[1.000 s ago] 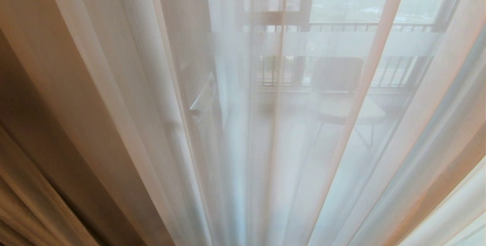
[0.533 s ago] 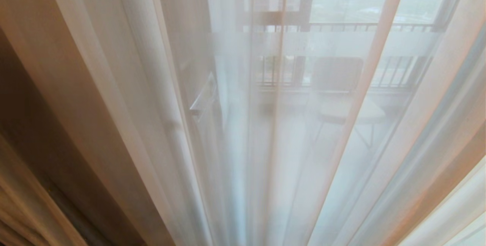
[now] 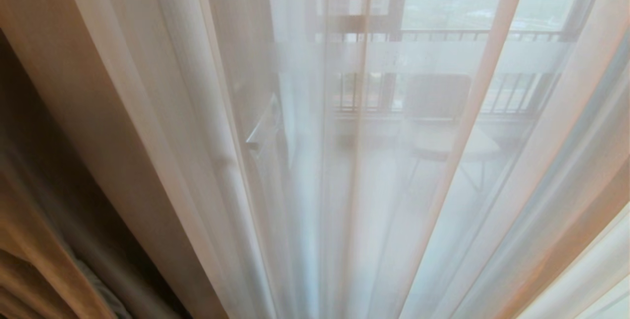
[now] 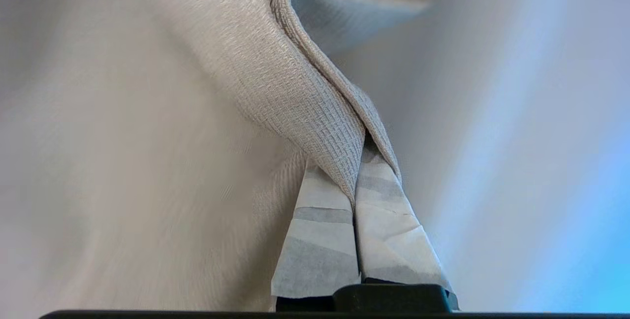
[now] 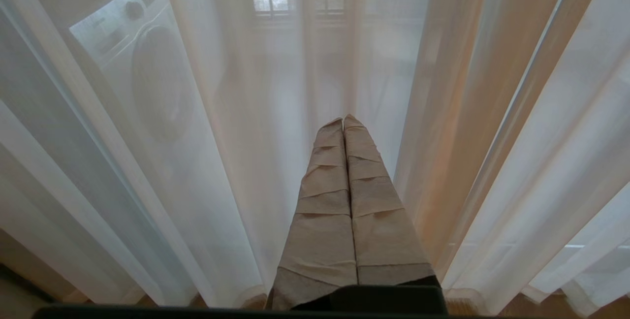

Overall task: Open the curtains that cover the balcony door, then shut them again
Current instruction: Close the outer curtains on both sides

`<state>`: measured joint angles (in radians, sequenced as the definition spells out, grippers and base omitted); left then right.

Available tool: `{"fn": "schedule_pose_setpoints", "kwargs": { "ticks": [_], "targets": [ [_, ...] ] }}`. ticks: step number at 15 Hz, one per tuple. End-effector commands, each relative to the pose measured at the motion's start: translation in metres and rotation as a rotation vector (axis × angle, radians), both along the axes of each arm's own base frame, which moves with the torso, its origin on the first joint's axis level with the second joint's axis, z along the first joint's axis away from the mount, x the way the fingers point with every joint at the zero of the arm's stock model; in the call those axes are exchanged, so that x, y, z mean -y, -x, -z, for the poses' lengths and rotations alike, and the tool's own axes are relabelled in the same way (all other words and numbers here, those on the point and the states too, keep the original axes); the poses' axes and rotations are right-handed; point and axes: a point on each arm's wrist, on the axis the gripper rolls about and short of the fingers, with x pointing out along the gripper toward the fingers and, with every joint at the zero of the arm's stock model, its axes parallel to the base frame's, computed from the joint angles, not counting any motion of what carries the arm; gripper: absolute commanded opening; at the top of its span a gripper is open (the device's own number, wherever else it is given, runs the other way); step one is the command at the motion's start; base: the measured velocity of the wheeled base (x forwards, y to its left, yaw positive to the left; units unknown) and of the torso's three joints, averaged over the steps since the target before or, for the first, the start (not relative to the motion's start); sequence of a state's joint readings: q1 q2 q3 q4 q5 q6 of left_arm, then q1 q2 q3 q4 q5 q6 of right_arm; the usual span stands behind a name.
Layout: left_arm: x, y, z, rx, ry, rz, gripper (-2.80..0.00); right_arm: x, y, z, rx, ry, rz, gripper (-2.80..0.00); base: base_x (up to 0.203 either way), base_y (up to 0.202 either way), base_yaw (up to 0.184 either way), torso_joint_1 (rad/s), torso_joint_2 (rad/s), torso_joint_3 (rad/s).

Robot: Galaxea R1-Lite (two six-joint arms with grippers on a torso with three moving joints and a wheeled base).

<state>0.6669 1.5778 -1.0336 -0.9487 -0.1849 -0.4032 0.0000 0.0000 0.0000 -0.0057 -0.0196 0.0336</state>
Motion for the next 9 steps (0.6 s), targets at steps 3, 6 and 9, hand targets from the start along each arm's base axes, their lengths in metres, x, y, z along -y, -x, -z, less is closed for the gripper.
{"fn": "schedule_pose_setpoints", "kwargs": {
  "ticks": [3, 6, 9],
  "targets": [
    [0.057, 0.007, -0.021, 0.074, -0.041, 0.160, -2.80, 0.000, 0.000, 0.000, 0.000, 0.000, 0.000, -2.80, 0.000, 0.000, 0.000, 0.000, 0.00, 0.000],
    [0.090, 0.015, -0.021, 0.086, -0.042, 0.268, -2.80, 0.000, 0.000, 0.000, 0.000, 0.000, 0.000, -2.80, 0.000, 0.000, 0.000, 0.000, 0.00, 0.000],
    [0.112, 0.021, -0.022, 0.093, -0.043, 0.356, -2.80, 0.000, 0.000, 0.000, 0.000, 0.000, 0.000, -2.80, 0.000, 0.000, 0.000, 0.000, 0.00, 0.000]
  ]
}}
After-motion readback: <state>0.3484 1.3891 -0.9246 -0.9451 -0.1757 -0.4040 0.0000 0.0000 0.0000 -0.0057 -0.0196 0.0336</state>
